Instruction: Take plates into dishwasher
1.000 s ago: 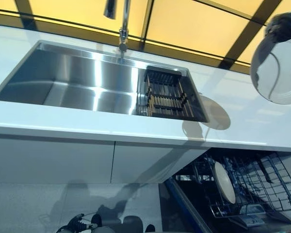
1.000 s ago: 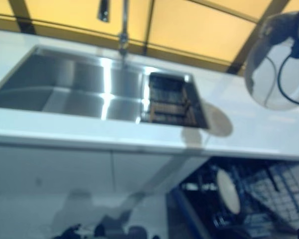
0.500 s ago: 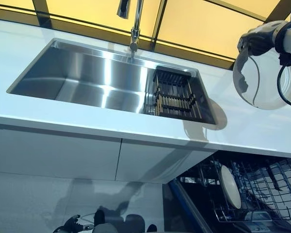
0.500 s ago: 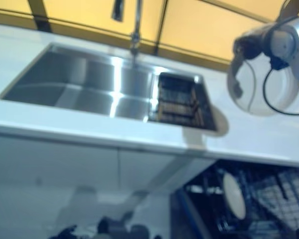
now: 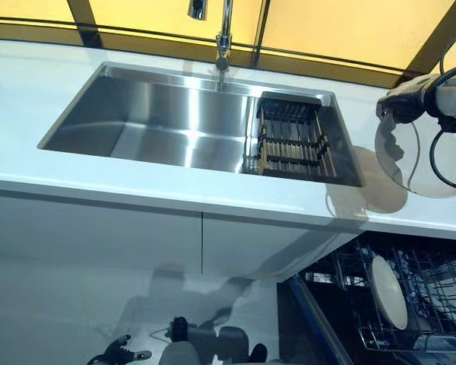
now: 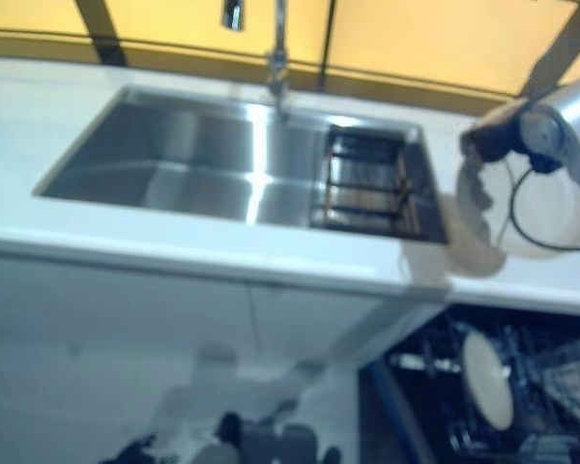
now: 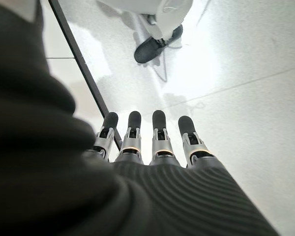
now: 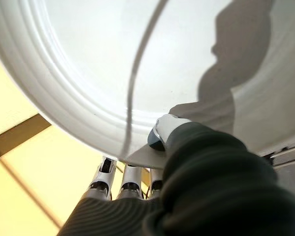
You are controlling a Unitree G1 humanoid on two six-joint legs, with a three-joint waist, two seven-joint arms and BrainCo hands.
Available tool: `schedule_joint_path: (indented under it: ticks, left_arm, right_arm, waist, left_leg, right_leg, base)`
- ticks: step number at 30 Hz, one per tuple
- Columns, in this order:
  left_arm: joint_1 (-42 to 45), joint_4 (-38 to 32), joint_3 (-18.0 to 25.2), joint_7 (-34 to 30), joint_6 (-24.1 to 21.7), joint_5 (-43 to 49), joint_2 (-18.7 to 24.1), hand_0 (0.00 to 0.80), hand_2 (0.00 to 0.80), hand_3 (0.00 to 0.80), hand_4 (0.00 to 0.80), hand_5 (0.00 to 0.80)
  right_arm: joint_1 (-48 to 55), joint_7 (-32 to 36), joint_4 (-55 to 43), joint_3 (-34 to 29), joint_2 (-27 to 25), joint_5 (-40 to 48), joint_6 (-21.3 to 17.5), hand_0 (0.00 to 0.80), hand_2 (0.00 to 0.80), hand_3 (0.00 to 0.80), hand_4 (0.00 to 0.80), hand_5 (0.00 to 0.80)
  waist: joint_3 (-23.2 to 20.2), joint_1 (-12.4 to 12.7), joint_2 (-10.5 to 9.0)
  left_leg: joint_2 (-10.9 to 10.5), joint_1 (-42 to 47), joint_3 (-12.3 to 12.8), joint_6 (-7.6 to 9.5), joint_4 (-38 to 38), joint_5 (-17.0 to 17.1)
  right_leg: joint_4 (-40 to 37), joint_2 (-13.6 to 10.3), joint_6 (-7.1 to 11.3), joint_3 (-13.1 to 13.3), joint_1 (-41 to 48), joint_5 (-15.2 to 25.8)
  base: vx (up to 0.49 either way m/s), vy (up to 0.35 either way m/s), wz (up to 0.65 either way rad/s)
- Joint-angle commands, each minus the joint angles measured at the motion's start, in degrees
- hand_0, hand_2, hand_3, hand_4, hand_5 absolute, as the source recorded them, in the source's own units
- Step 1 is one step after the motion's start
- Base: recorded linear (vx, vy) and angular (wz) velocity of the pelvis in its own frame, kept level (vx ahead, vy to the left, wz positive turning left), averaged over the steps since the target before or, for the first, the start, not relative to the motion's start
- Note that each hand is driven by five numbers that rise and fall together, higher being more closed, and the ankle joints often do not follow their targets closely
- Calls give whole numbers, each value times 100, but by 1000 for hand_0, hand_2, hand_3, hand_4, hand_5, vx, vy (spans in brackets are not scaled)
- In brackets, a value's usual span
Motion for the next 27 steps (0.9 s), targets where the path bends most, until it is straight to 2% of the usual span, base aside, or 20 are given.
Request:
schedule_joint_path:
  ticks: [1, 7, 18, 27]
  left_arm:
    - [-139, -265, 38, -17, -31, 169, 203, 0, 0, 0, 0, 0]
    - [-104, -356, 64, -14, -100, 120, 228, 0, 0, 0, 0, 0]
    - [21, -444, 218, -65, -196, 131, 228, 0, 0, 0, 0, 0]
    - [65, -451, 267, -103, -301, 109, 204, 0, 0, 0, 0, 0]
  right_arm:
    - [-371, -323, 30, -49, -400, -99, 37, 800, 800, 800, 800, 800]
    - [-307, -342, -106, -116, -437, -111, 136, 800, 800, 800, 800, 800]
    - [126, -402, -328, -474, -627, -290, 6, 800, 800, 800, 800, 800]
    - [195, -382, -354, -528, -762, -555, 42, 800, 800, 800, 800, 800]
  waist:
    - [279, 271, -76]
    - [421, 249, 77]
    - [490, 160, 285]
    - [515, 81, 374]
  left_leg:
    - [-30, 239, 255, -136, 236, -592]
    - [4, 96, 194, -218, 329, -552]
    - [95, 97, 207, -353, 345, -397]
    - [124, 97, 233, -410, 320, -295]
  right_leg:
    - [379, 109, -100, -72, -218, -373]
    - [464, 75, -150, -83, -369, -406]
    - [580, 54, -243, -151, -515, -505]
    - [545, 106, -279, -102, -615, -513]
  base:
    - [50, -99, 4]
    - [-35, -84, 8]
    - [8, -55, 1]
    - [0, 0, 0]
